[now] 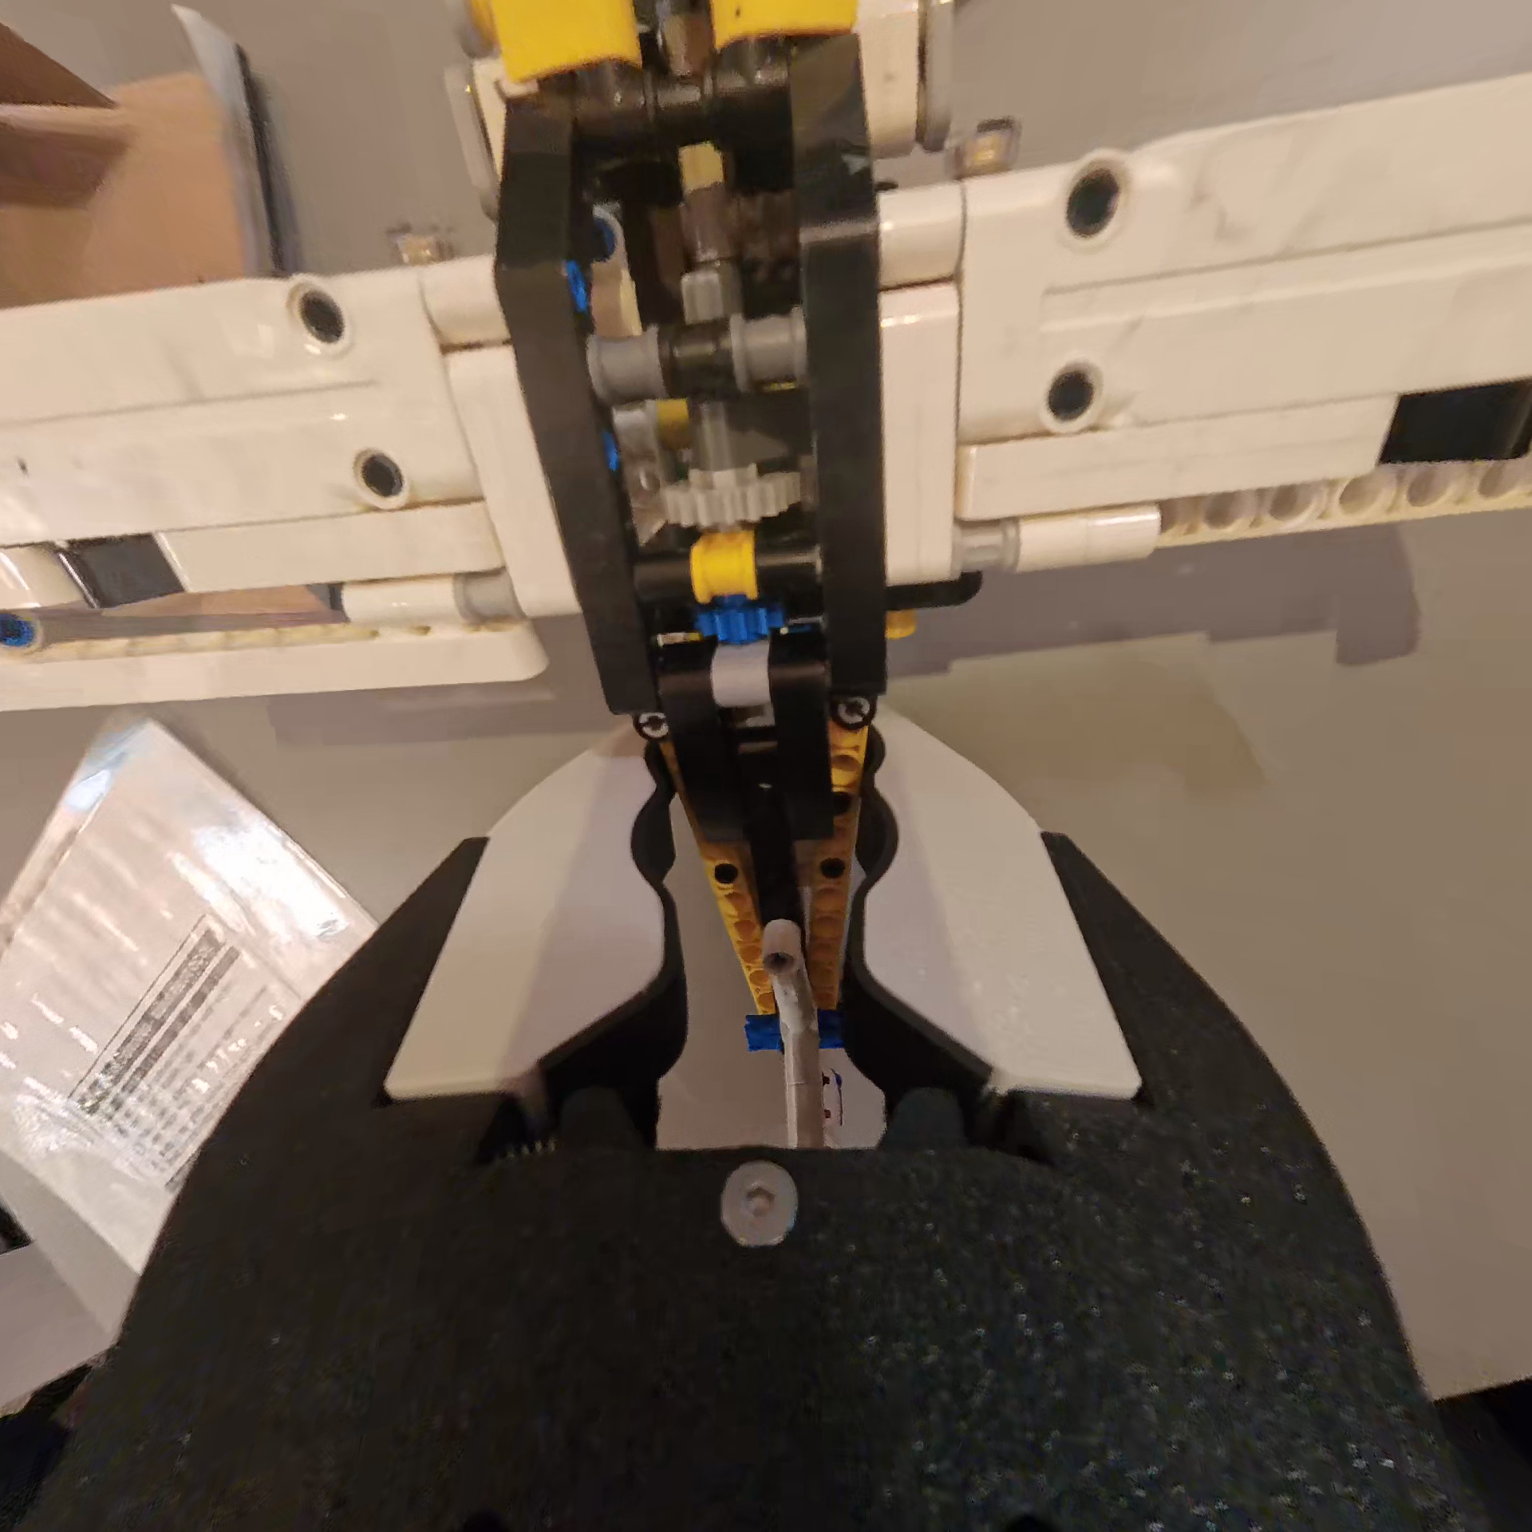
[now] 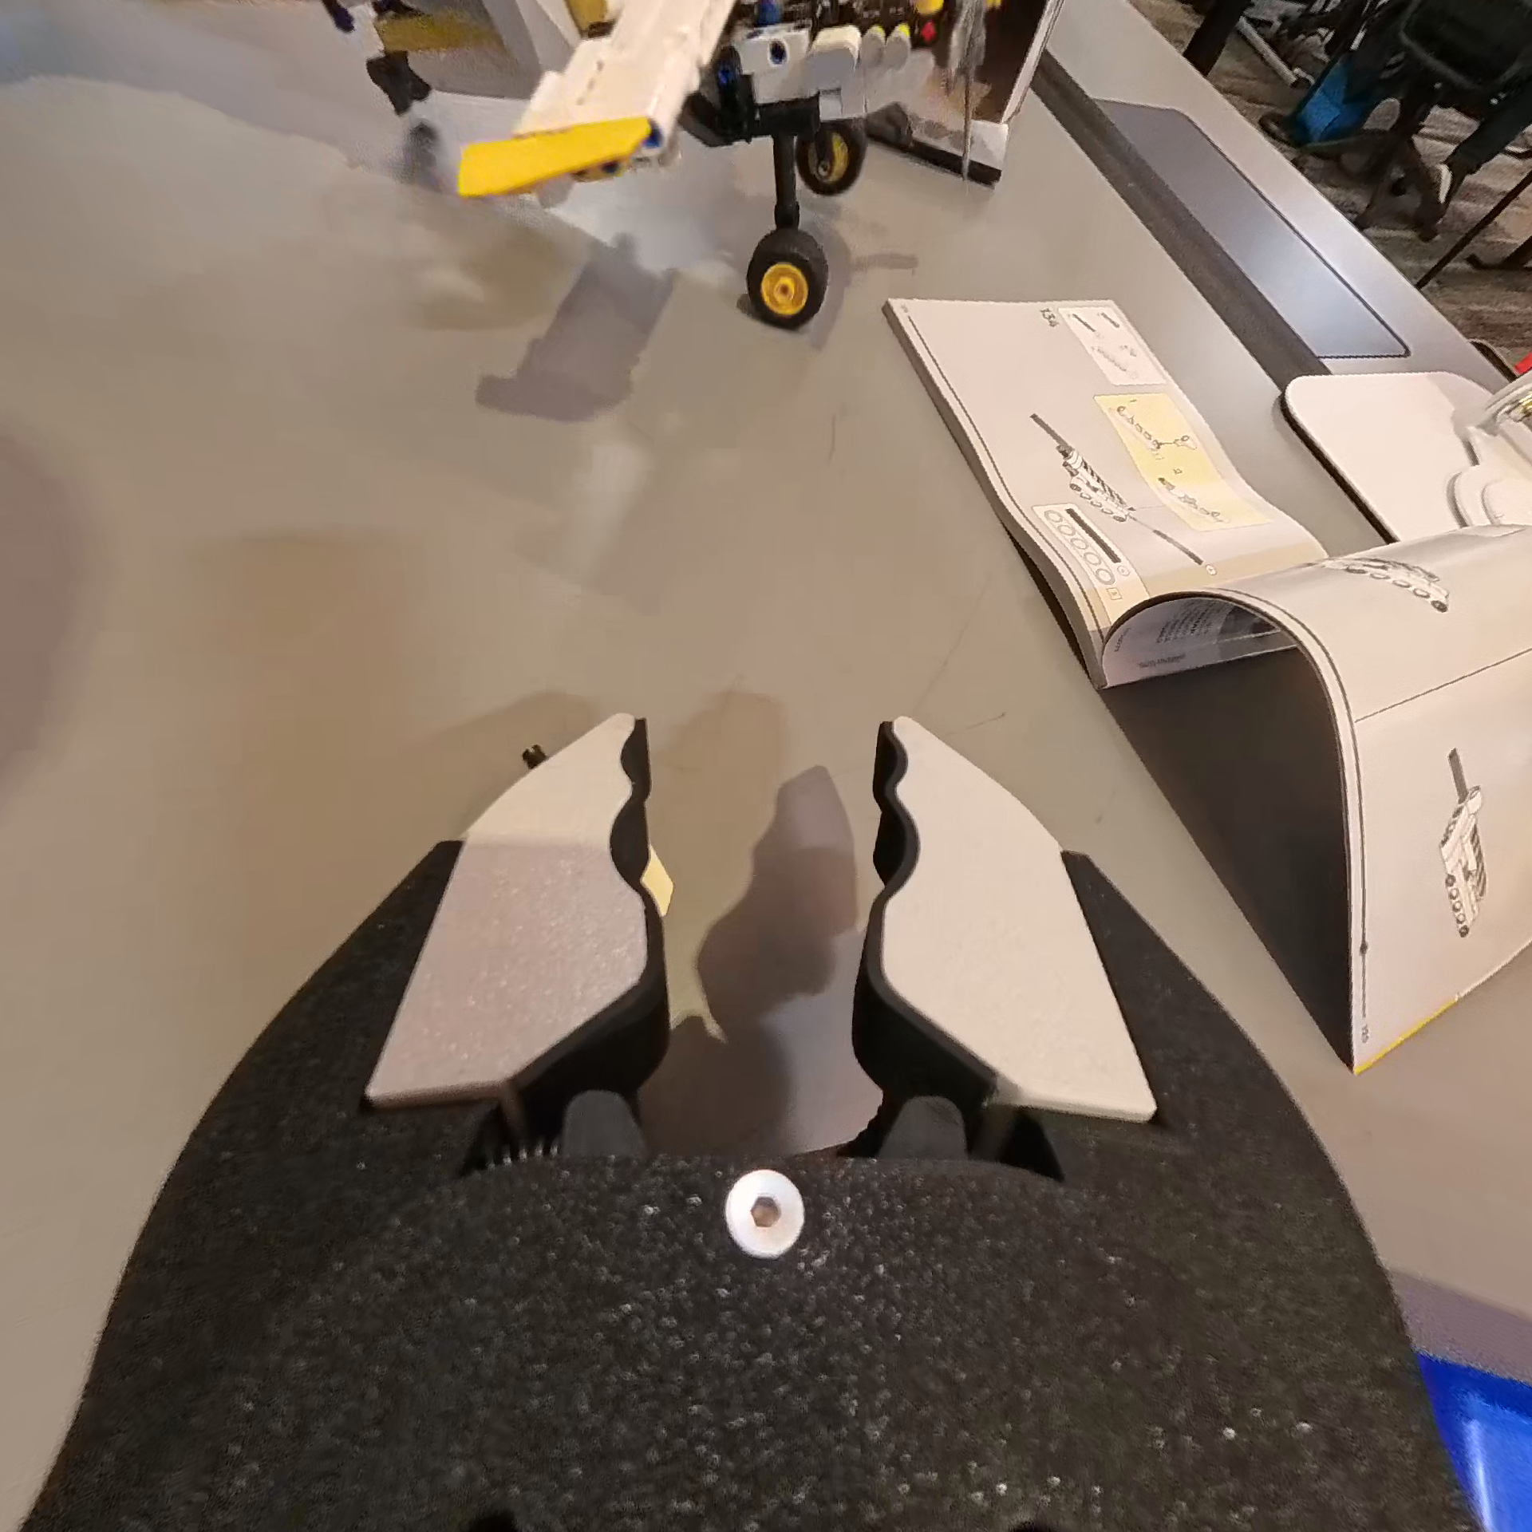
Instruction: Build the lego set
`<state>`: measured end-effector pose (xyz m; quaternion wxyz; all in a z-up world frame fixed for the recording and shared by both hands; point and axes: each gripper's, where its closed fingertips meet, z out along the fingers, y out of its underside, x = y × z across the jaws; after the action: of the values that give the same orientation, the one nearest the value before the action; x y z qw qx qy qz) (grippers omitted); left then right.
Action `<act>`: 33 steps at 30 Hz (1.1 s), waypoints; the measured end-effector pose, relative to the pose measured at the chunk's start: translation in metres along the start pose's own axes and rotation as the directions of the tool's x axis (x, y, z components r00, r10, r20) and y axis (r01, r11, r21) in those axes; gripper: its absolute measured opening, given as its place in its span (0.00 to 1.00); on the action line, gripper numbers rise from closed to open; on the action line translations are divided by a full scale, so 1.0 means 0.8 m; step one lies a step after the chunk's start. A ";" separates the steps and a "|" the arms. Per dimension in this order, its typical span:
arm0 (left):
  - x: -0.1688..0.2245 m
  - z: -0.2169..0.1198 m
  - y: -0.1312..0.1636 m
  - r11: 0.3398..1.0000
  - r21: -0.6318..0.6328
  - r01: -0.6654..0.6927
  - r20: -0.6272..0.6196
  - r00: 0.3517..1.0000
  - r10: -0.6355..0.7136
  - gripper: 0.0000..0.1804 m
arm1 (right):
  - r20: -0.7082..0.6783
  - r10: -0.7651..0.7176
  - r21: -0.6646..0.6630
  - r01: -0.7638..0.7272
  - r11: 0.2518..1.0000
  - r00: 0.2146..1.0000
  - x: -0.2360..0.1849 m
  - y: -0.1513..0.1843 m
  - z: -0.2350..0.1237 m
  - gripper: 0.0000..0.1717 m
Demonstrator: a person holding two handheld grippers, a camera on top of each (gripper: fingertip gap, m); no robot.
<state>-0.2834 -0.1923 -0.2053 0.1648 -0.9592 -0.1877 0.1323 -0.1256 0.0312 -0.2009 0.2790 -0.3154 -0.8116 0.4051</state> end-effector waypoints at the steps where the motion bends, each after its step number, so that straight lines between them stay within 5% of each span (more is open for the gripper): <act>1: 0.002 0.002 0.002 1.000 -0.004 0.007 -0.023 1.000 -0.007 0.23 | 0.001 0.002 -0.002 -0.002 1.000 1.000 0.000 0.000 0.000 0.30; 5: -0.003 -0.006 0.006 1.000 -0.014 -0.013 -0.010 1.000 0.013 0.27 | 0.005 0.013 -0.004 -0.013 1.000 1.000 0.001 0.001 0.001 0.30; 10: -0.002 -0.072 -0.023 0.975 0.219 -0.027 0.041 0.999 0.019 0.35 | 0.019 0.022 -0.009 -0.022 1.000 1.000 0.000 0.001 0.001 0.30; 13: 0.069 -0.129 -0.072 0.855 0.518 -0.022 -0.169 0.977 0.127 0.34 | 0.030 0.027 -0.015 -0.027 1.000 0.999 -0.001 0.002 0.001 0.30; 16: 0.167 -0.157 -0.103 0.734 0.679 -0.017 -0.346 0.874 0.341 0.34 | 0.051 0.036 -0.024 -0.035 0.999 0.998 -0.002 0.005 0.000 0.31; 20: 0.262 -0.128 -0.128 0.703 0.706 0.090 -0.501 0.765 0.405 0.34 | 0.074 0.006 -0.080 0.000 0.997 0.997 0.002 0.020 -0.005 0.31; 26: 0.308 -0.045 -0.134 0.730 0.679 0.076 -0.468 0.811 0.351 0.34 | 0.172 -0.087 -0.106 0.106 0.989 0.981 -0.007 0.038 -0.019 0.30; 33: 0.323 -0.030 -0.153 0.723 0.691 -0.017 -0.385 0.837 0.388 0.32 | 0.210 -0.138 -0.085 0.159 0.984 0.968 -0.019 0.037 -0.021 0.28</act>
<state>-0.0835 0.0130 -0.1881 0.5207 -0.8518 0.0317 -0.0478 -0.0959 0.0421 -0.2197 0.2079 -0.2246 -0.8766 0.3713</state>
